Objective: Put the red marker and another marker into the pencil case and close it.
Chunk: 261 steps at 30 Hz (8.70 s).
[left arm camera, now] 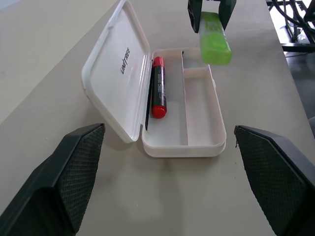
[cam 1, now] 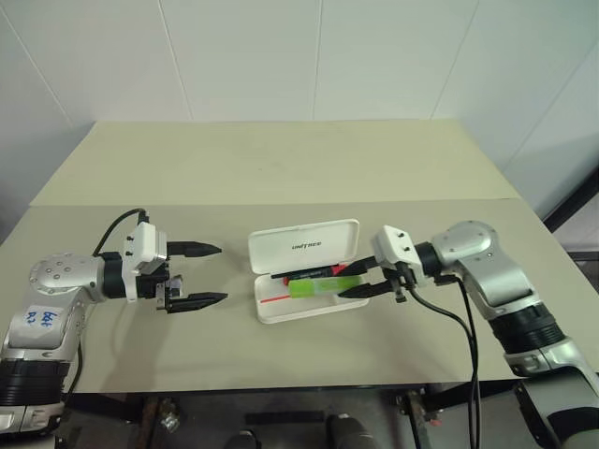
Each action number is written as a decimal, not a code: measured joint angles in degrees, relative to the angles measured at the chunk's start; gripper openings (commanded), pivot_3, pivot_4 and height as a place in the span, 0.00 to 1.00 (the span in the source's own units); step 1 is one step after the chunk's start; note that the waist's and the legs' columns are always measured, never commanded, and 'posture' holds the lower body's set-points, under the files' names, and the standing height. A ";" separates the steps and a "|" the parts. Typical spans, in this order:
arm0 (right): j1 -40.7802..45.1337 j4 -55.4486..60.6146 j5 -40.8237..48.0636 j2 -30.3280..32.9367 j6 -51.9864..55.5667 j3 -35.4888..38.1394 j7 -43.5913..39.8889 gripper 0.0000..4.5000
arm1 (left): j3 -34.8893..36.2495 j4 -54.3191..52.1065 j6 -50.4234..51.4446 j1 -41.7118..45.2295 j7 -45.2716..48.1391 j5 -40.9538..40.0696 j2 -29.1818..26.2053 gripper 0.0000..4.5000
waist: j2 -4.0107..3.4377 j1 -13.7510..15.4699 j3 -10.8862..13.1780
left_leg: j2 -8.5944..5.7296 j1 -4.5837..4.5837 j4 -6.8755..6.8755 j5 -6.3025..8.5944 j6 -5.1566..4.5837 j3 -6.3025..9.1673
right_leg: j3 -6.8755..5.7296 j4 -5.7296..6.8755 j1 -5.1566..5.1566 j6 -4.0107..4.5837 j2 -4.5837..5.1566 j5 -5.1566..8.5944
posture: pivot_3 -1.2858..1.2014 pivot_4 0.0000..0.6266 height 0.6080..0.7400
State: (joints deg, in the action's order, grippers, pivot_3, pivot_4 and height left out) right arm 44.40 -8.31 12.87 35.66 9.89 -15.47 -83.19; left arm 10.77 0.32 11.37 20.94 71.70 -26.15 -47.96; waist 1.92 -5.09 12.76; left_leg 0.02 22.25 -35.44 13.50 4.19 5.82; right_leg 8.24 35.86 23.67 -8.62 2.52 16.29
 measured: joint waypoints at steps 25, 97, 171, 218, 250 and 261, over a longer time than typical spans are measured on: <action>2.55 -12.17 -7.75 -9.67 -6.54 -6.61 0.89 0.24 | 1.90 -4.29 1.93 -3.76 -2.21 -0.78 -0.49 1.00 | 0.00 0.07 0.00 | 0.01 -0.03 0.16 0.00 0.00 0.03 | -0.05 0.02 0.03 0.05 0.01 0.03 | 0.52 0.24 1.00; -13.33 9.07 14.25 3.02 7.34 18.77 6.58 0.99 | 12.15 -15.13 6.49 -21.58 -34.77 5.43 10.98 1.00 | 0.03 0.46 -0.01 | 0.01 -0.03 0.15 0.02 0.04 0.03 | -0.06 -0.32 -0.12 0.20 0.02 0.12 | 0.52 0.24 1.00; -15.43 13.50 19.26 7.04 8.04 20.98 12.46 1.00 | 6.87 -14.90 4.55 -18.11 -19.22 -5.26 7.44 0.10 | 0.00 0.50 -0.07 | 0.04 0.09 0.36 -0.01 -0.01 -0.16 | 0.07 -0.85 -0.13 0.49 0.02 0.20 | 0.52 0.24 1.00; -38.69 28.52 18.25 11.76 7.95 32.65 23.39 1.00 | -23.75 11.27 -5.72 12.30 -14.32 12.26 31.11 0.10 | 0.00 2.26 -0.07 | -0.05 0.08 0.16 -0.03 -0.05 -0.16 | 0.11 -0.83 -0.24 -0.15 0.01 -0.15 | 0.52 0.24 1.00; -40.70 30.44 19.82 11.75 7.95 33.90 26.55 1.00 | -26.45 20.68 -9.69 16.68 -14.79 17.37 38.05 0.10 | 0.00 3.35 -0.07 | -0.07 0.08 0.11 -0.04 -0.06 -0.16 | 0.12 -0.83 -0.26 -0.23 0.01 -0.19 | 0.52 0.24 1.00; -40.13 30.44 19.82 11.46 7.78 33.89 27.01 1.00 | -25.72 20.72 -8.80 16.73 -14.51 17.07 39.07 0.87 | 0.00 3.36 -0.07 | -0.07 0.08 0.11 -0.04 -0.06 -0.16 | 0.12 -0.83 -0.26 -0.24 0.01 -0.19 | 0.52 0.24 1.00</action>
State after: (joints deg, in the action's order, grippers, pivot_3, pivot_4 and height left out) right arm 4.27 22.14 32.69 47.12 17.67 18.42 -56.18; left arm -14.95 21.04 2.57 37.66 57.19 -9.08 -8.89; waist 1.93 -1.74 12.69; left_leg -0.05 22.33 -35.32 13.47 4.13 5.66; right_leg 8.36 35.04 23.41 -8.85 2.53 16.10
